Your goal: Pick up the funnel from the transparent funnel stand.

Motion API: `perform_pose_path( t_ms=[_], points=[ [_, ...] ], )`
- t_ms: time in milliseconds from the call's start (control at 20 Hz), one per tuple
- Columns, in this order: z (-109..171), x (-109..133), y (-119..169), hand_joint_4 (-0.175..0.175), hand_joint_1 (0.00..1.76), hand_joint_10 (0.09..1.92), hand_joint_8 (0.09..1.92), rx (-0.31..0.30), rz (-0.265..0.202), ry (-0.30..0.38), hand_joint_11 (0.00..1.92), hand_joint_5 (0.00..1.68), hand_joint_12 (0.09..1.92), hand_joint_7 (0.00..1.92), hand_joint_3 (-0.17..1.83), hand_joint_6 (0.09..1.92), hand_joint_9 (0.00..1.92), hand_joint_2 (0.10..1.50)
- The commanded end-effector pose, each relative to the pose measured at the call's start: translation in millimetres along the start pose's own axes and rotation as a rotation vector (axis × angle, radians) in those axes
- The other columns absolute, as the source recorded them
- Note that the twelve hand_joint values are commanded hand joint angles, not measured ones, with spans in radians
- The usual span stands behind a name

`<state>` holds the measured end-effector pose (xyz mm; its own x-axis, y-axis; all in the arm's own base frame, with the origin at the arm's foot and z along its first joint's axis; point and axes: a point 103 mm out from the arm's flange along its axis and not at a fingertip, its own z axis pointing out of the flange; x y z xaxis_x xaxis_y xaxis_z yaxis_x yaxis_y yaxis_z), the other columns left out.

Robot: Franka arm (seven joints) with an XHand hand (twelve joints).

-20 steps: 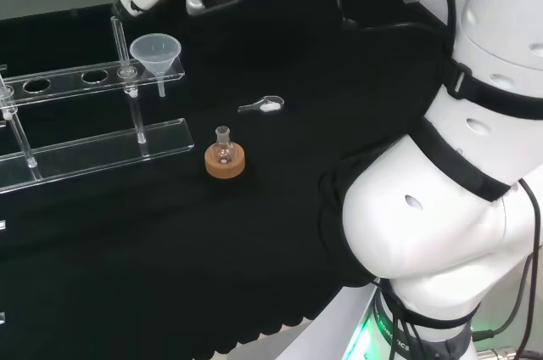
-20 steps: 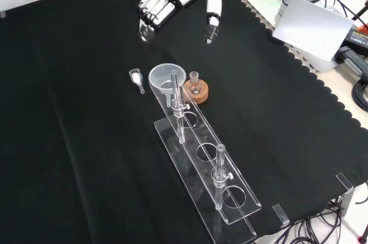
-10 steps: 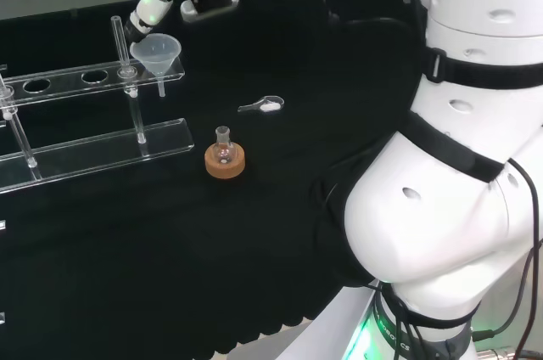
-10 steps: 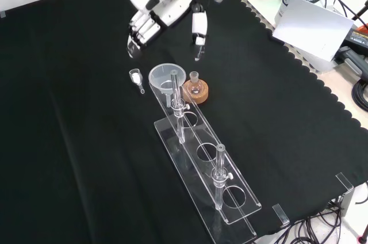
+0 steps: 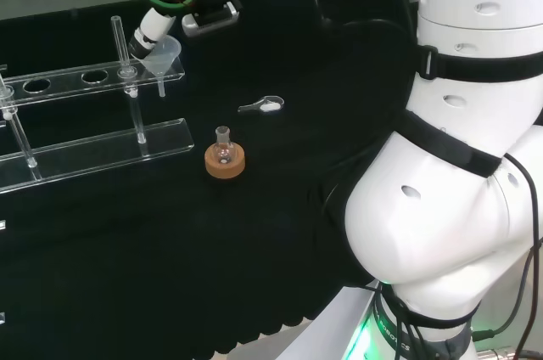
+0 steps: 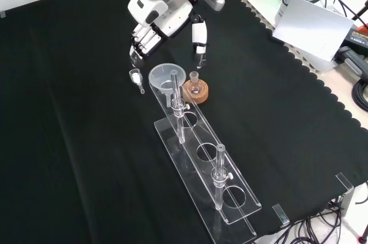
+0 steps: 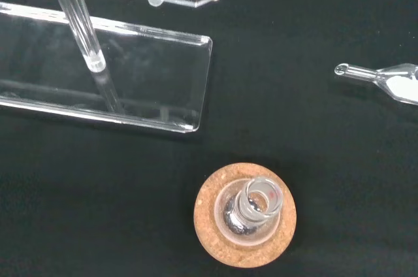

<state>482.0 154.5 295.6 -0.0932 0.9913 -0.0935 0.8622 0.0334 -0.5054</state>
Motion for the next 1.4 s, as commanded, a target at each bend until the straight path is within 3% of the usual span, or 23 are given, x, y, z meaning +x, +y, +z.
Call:
perform_pose_path(
  t_ms=[50, 300, 600, 1100, 1400],
  points=[
    [-1, 10, 8, -0.037, 0.38, 0.57, 0.09, -0.034, -0.027, -0.046, 0.05, 0.00, 1.58, 0.00, 0.09, 0.09, 0.00, 0.76],
    [1, 25, 12, -0.043, 0.41, 0.68, 0.09, -0.032, -0.073, -0.043, 0.07, 0.00, 1.59, 0.00, 0.07, 0.09, 0.00, 0.75],
    [4, 27, 16, -0.025, 0.44, 0.72, 0.09, -0.015, -0.079, -0.038, 0.11, 0.00, 1.58, 0.00, 0.06, 0.09, 0.00, 0.74],
    [8, 22, 22, 0.018, 0.46, 0.52, 0.09, -0.006, -0.080, -0.054, 0.09, 0.00, 1.57, 0.00, 0.03, 0.09, 0.00, 0.74],
    [8, 26, 24, 0.019, 0.47, 0.60, 0.09, -0.046, -0.101, -0.087, 0.08, 0.00, 1.59, 0.00, 0.03, 0.09, 0.00, 0.74]
  ],
)
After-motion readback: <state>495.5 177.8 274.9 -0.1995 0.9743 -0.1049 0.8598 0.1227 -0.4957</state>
